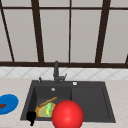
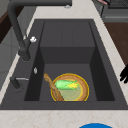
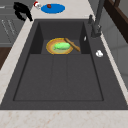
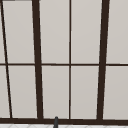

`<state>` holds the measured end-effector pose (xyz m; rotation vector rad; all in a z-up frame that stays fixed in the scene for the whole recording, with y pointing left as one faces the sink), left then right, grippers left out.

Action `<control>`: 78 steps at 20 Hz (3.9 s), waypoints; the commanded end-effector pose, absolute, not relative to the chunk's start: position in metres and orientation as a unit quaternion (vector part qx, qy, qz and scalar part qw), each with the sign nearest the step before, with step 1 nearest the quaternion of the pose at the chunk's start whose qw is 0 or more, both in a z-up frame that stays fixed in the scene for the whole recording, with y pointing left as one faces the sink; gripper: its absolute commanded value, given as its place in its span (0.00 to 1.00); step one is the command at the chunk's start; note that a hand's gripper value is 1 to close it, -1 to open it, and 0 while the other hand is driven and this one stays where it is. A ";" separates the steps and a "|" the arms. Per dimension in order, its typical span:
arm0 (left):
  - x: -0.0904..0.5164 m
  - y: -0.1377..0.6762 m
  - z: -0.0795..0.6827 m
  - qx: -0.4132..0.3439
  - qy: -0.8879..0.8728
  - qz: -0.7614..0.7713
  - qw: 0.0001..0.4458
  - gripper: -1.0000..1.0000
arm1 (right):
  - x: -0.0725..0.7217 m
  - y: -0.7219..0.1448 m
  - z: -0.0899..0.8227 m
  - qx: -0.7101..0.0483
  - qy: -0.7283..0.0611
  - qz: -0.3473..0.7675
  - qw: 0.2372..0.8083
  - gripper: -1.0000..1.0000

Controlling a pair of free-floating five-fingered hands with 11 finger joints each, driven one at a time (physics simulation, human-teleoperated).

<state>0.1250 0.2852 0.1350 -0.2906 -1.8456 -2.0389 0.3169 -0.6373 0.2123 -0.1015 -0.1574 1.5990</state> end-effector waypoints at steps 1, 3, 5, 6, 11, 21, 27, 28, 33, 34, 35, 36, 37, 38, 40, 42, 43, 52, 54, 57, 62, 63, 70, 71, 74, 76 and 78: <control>0.125 0.285 0.135 -0.103 -0.656 -0.724 0.187 0.50 | 0.332 -0.625 0.227 -0.026 -0.049 0.702 0.710 1.00; 0.125 0.285 0.135 -0.103 -0.656 -0.724 0.187 0.50 | 0.344 -0.620 0.233 -0.037 -0.057 0.702 0.709 1.00; 0.125 0.285 0.135 -0.103 -0.656 -0.724 0.187 0.50 | 0.360 -0.616 0.233 -0.054 -0.060 0.701 0.708 1.00; 0.125 0.285 0.135 -0.103 -0.656 -0.724 0.187 0.50 | 0.367 -0.613 0.232 -0.056 -0.062 0.702 0.708 1.00; 0.125 0.285 0.135 -0.103 -0.656 -0.724 0.187 0.50 | 0.402 -0.606 0.194 -0.085 -0.078 0.708 0.696 1.00; 0.125 0.285 0.135 -0.103 -0.656 -0.724 0.187 0.50 | 0.447 -0.603 0.127 -0.155 -0.132 0.719 0.665 1.00; 0.125 0.285 0.135 -0.103 -0.656 -0.724 0.187 0.50 | 0.446 -0.604 0.133 -0.114 -0.088 0.724 0.675 0.00; 0.125 0.285 0.135 -0.103 -0.656 -0.724 0.187 0.50 | 0.447 -0.604 0.140 -0.110 -0.078 0.722 0.679 0.00; 0.125 0.285 0.135 -0.103 -0.656 -0.724 0.187 0.50 | 0.463 -0.604 0.177 -0.106 -0.067 0.698 0.705 0.00; 0.125 0.285 0.135 -0.103 -0.656 -0.724 0.187 0.50 | 0.465 -0.601 0.182 -0.107 -0.070 0.696 0.706 0.00; 0.125 0.285 0.135 -0.103 -0.656 -0.724 0.187 0.50 | 0.466 -0.599 0.187 -0.111 -0.075 0.697 0.705 0.00; 0.125 0.285 0.135 -0.103 -0.656 -0.724 0.187 0.50 | 0.466 -0.593 0.191 -0.117 -0.079 0.699 0.701 0.00; 0.125 0.285 0.135 -0.103 -0.656 -0.724 0.187 0.50 | 0.467 -0.588 0.196 -0.123 -0.081 0.702 0.697 0.00; 0.125 0.285 0.135 -0.103 -0.656 -0.724 0.187 0.50 | 0.467 -0.583 0.200 -0.130 -0.083 0.706 0.691 0.00; 0.125 0.285 0.135 -0.103 -0.656 -0.724 0.187 0.50 | 0.470 -0.575 0.208 -0.151 -0.089 0.710 0.683 0.00; 0.125 0.285 0.135 -0.103 -0.656 -0.724 0.187 0.50 | 0.474 -0.569 0.215 -0.167 -0.097 0.712 0.675 0.00; 0.125 0.285 0.135 -0.103 -0.656 -0.724 0.187 0.50 | 0.475 -0.566 0.218 -0.174 -0.101 0.713 0.671 0.00; 0.125 0.285 0.135 -0.103 -0.656 -0.724 0.187 0.50 | 0.473 -0.530 0.229 -0.231 -0.168 0.718 0.635 0.00; 0.125 0.285 0.135 -0.103 -0.656 -0.724 0.187 0.50 | 0.473 -0.522 0.228 -0.238 -0.174 0.720 0.628 0.00; 0.125 0.285 0.135 -0.103 -0.656 -0.724 0.187 0.50 | 0.468 -0.531 0.228 -0.234 -0.173 0.733 0.615 0.00; 0.125 0.285 0.135 -0.103 -0.656 -0.724 0.187 0.50 | 0.470 -0.519 0.228 -0.223 -0.174 0.751 0.596 0.00; 0.125 0.285 0.135 -0.103 -0.656 -0.724 0.187 0.50 | 0.466 -0.519 0.228 -0.223 -0.175 0.751 0.596 0.00; 0.125 0.285 0.135 -0.103 -0.656 -0.724 0.187 0.50 | 0.439 -0.489 0.229 -0.290 -0.212 0.738 0.571 0.00; 0.125 0.285 0.135 -0.103 -0.656 -0.724 0.187 0.50 | 0.436 -0.486 0.230 -0.296 -0.214 0.736 0.570 0.00; 0.125 0.285 0.135 -0.103 -0.656 -0.724 0.187 0.50 | 0.430 -0.468 0.233 -0.315 -0.215 0.726 0.572 0.00; 0.125 0.285 0.135 -0.103 -0.656 -0.724 0.187 0.50 | 0.417 -0.465 0.231 -0.317 -0.218 0.726 0.570 0.00; 0.125 0.285 0.135 -0.103 -0.656 -0.724 0.187 0.50 | 0.403 -0.470 0.231 -0.317 -0.222 0.731 0.562 0.00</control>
